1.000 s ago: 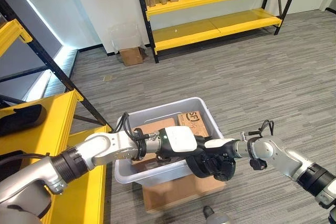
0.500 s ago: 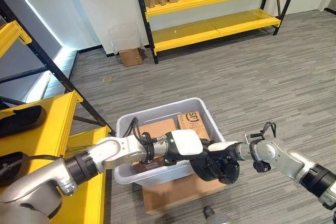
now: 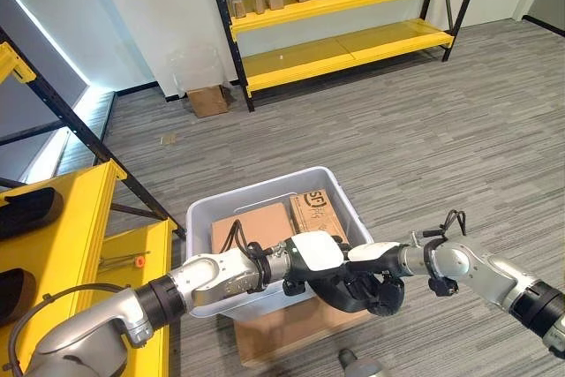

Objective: Move parts from the plastic box to the shelf.

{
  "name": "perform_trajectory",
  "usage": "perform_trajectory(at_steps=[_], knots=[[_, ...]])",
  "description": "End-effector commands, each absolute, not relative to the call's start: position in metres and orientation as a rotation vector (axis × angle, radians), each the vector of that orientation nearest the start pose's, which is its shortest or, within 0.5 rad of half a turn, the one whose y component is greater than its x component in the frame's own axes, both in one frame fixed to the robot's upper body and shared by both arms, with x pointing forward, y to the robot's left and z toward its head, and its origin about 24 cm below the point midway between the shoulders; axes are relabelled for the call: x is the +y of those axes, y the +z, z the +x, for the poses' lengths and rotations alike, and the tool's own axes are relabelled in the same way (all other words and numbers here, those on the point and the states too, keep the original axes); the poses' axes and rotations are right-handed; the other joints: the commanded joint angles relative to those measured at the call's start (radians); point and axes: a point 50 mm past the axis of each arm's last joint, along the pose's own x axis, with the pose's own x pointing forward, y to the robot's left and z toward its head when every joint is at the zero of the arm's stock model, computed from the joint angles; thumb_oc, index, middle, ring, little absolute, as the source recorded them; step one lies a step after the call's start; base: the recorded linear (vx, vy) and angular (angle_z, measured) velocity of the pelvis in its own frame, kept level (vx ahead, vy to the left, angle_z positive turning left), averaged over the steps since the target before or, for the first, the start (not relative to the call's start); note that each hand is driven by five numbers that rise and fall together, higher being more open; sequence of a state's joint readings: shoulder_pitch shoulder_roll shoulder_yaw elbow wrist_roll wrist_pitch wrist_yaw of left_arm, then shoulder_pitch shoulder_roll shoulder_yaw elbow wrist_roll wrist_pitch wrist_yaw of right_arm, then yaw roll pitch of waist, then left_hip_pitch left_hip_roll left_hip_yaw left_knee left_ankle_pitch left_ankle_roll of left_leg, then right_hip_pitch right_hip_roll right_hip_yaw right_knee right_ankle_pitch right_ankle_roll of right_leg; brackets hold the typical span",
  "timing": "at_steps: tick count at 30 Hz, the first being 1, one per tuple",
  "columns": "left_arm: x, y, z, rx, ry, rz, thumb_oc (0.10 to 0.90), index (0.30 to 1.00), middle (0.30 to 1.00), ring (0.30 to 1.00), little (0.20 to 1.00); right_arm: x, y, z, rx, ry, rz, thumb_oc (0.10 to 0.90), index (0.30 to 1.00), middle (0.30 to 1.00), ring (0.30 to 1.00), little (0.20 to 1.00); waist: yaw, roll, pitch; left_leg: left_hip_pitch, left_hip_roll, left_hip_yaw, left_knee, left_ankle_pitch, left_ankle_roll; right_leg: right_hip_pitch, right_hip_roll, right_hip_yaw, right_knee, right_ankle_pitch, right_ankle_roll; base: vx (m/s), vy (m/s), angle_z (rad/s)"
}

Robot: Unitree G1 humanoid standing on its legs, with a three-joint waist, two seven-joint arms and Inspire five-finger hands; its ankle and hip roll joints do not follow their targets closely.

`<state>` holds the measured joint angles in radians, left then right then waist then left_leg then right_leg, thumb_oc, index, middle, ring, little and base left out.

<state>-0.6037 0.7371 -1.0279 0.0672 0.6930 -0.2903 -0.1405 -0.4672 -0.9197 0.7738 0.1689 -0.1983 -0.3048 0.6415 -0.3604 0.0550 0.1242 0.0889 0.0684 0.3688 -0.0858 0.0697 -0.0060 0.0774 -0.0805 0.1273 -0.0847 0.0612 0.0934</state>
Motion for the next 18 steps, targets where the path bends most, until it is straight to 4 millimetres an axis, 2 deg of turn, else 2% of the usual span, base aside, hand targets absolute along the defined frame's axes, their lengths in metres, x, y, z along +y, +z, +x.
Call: perform_trajectory(at_steps=[1, 2, 3, 4, 5, 18], knots=[[0.0415, 0.0749, 0.2466, -0.758, -1.159, 1.425, 0.900, 1.000, 1.000, 1.000, 1.000, -0.1089, 0.1299, 0.2735, -0.482, 1.217, -1.094, 0.400, 0.300, 0.300, 0.300, 0.300, 0.014, -0.012, -0.051, 0.066, 0.070, -0.007, 0.032, -0.121, -0.034, -0.077, -0.046, -0.109, 0.074, -0.009, 0.101, 0.00, 0.000, 0.00], [0.0418, 0.0754, 0.2465, -0.755, -1.153, 1.417, 0.900, 1.000, 1.000, 1.000, 1.000, -0.1088, 0.1301, 0.2730, -0.487, 1.213, -1.095, 0.400, 0.300, 0.300, 0.300, 0.300, 0.014, -0.012, -0.052, 0.066, 0.070, -0.007, 0.032, -0.121, -0.034, -0.078, -0.047, -0.108, 0.074, -0.009, 0.101, 0.00, 0.000, 0.00], [0.0419, 0.0758, 0.2465, -0.739, -1.148, 1.387, 0.747, 0.786, 0.786, 0.786, 0.786, -0.1097, 0.1289, 0.2725, -0.489, 1.207, -1.097, 0.400, 0.300, 0.300, 0.300, 0.300, 0.015, -0.011, -0.051, 0.065, 0.070, -0.008, 0.033, -0.122, -0.033, -0.078, -0.047, -0.108, 0.075, -0.010, 0.100, 0.00, 0.000, 0.00], [0.0421, 0.0758, 0.2462, -0.723, -1.143, 1.351, 0.522, 0.470, 0.470, 0.470, 0.470, -0.1103, 0.1278, 0.2720, -0.498, 1.196, -1.100, 0.400, 0.300, 0.300, 0.300, 0.300, 0.016, -0.011, -0.049, 0.065, 0.071, -0.009, 0.034, -0.122, -0.033, -0.077, -0.046, -0.108, 0.076, -0.010, 0.099, 0.00, 0.000, 0.00], [0.0422, 0.0741, 0.2464, -0.700, -1.137, 1.325, 0.400, 0.300, 0.300, 0.300, 0.300, -0.1114, 0.1265, 0.2717, -0.498, 1.194, -1.087, 0.400, 0.300, 0.300, 0.300, 0.300, 0.018, -0.011, -0.049, 0.065, 0.070, -0.012, 0.032, -0.121, -0.033, -0.077, -0.045, -0.108, 0.075, -0.010, 0.099, 0.00, 0.000, 0.00], [0.0468, 0.0706, 0.2450, -0.688, -1.038, 1.171, 0.400, 0.300, 0.300, 0.300, 0.300, -0.1124, 0.1331, 0.2707, -0.552, 1.074, -0.952, 0.400, 0.300, 0.300, 0.300, 0.300, 0.030, -0.018, -0.044, 0.055, 0.071, -0.019, 0.037, -0.115, -0.033, -0.084, -0.042, -0.106, 0.078, -0.006, 0.090, 0.00, 0.000, 0.00]])
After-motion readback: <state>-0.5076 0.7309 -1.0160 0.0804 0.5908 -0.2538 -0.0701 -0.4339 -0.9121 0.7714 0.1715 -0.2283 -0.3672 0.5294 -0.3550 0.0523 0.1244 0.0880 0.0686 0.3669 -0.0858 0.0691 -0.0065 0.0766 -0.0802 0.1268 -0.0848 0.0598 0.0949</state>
